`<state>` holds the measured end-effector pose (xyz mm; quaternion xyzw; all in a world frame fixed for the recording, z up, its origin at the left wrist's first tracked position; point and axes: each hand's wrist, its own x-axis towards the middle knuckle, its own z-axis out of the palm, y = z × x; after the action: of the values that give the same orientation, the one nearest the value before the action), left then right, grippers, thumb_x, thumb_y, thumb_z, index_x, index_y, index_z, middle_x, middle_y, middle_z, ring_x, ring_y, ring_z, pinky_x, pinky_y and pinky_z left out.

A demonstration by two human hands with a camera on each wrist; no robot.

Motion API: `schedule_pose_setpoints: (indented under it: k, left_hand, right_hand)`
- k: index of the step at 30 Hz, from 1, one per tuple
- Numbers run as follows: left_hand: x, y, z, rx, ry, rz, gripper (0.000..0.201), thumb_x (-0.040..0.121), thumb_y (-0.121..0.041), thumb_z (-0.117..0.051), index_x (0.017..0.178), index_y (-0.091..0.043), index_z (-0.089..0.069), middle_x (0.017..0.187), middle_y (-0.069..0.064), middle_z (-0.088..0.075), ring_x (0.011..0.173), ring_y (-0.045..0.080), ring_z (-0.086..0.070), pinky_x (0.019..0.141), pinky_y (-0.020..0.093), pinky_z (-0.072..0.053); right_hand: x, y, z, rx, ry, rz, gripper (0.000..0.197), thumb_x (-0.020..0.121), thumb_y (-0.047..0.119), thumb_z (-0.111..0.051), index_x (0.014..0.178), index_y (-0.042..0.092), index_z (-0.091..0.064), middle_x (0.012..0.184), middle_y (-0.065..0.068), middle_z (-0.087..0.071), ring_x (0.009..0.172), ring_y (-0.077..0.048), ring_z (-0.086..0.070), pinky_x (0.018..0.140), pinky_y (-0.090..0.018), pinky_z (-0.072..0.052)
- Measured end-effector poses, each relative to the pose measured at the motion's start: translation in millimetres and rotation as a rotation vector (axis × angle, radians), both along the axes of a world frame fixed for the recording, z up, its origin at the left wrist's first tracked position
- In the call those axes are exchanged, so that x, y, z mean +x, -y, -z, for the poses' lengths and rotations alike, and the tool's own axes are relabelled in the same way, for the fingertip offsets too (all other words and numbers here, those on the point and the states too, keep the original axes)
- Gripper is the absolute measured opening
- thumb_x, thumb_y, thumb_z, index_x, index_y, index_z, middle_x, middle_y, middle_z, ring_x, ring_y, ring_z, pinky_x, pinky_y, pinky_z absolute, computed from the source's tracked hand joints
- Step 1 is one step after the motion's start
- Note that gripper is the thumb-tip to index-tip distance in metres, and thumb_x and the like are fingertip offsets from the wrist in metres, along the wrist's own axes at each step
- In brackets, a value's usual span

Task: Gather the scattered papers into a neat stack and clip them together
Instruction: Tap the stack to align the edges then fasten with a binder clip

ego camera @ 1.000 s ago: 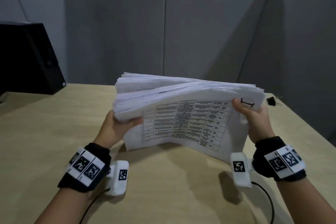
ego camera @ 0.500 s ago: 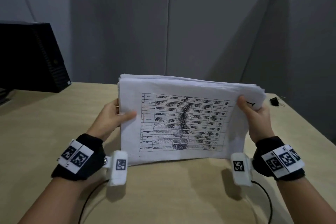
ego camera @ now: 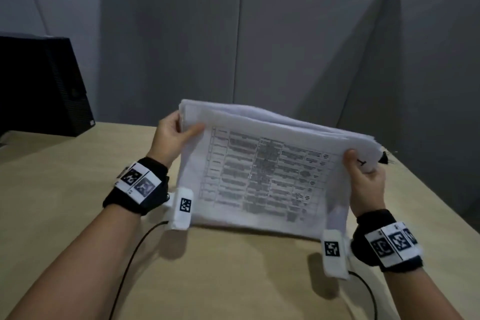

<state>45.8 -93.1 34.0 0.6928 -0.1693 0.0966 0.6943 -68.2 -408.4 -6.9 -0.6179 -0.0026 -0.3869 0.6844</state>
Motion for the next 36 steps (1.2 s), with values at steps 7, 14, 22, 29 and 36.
schedule_pose_setpoints:
  k: [7, 14, 22, 29, 36]
  left_hand:
    - [-27.6, 5.9, -13.2, -0.118, 0.221, -0.015, 0.057, 0.079, 0.004, -0.064, 0.117, -0.027, -0.036, 0.108, -0.008, -0.054, 0.086, -0.006, -0.062, 0.073, 0.015, -0.054]
    - [-10.4, -4.5, 26.4, -0.045, -0.150, 0.208, 0.144, 0.020, -0.048, -0.091, 0.144, -0.028, -0.020, 0.120, -0.001, -0.054, 0.105, 0.012, -0.057, 0.091, 0.027, -0.047]
    - [-1.3, -2.2, 28.7, -0.130, -0.106, 0.264, 0.103, 0.038, -0.025, -0.089, 0.131, -0.021, -0.044, 0.114, 0.002, -0.063, 0.098, 0.017, -0.067, 0.077, 0.029, -0.057]
    - [0.0, 13.4, 28.5, -0.173, -0.029, 0.134, 0.050, 0.051, -0.015, -0.087, 0.095, -0.012, -0.065, 0.085, 0.000, -0.074, 0.078, 0.013, -0.071, 0.066, 0.026, -0.056]
    - [-7.3, 1.2, 38.7, -0.051, -0.045, 0.288, 0.089, 0.029, -0.045, -0.091, 0.106, -0.009, -0.064, 0.094, 0.004, -0.075, 0.088, 0.017, -0.071, 0.069, 0.025, -0.057]
  right_hand:
    - [-1.7, 5.0, -13.5, 0.010, 0.049, 0.042, 0.030, 0.081, 0.035, -0.062, 0.094, 0.008, -0.061, 0.068, 0.016, -0.071, 0.066, 0.002, -0.065, 0.059, -0.016, -0.053]
    - [-2.8, 20.4, -5.4, -0.031, -0.167, -0.174, 0.052, 0.060, 0.042, -0.078, 0.099, 0.011, -0.063, 0.083, 0.002, -0.073, 0.077, -0.011, -0.069, 0.066, -0.024, -0.057]
    - [1.2, 18.6, -4.7, 0.007, -0.182, -0.285, 0.028, 0.072, 0.012, -0.061, 0.101, 0.012, -0.062, 0.086, 0.001, -0.075, 0.081, -0.014, -0.071, 0.065, -0.025, -0.057]
    - [4.8, 15.1, -8.4, -0.015, -0.144, -0.140, 0.066, 0.038, 0.052, -0.087, 0.092, 0.020, -0.066, 0.085, 0.004, -0.075, 0.080, -0.013, -0.070, 0.069, -0.028, -0.058]
    - [-18.0, 38.2, -72.6, -0.551, -0.381, -0.086, 0.052, 0.055, 0.022, -0.084, 0.096, 0.035, -0.055, 0.090, -0.001, -0.062, 0.069, 0.002, -0.064, 0.062, -0.011, -0.050]
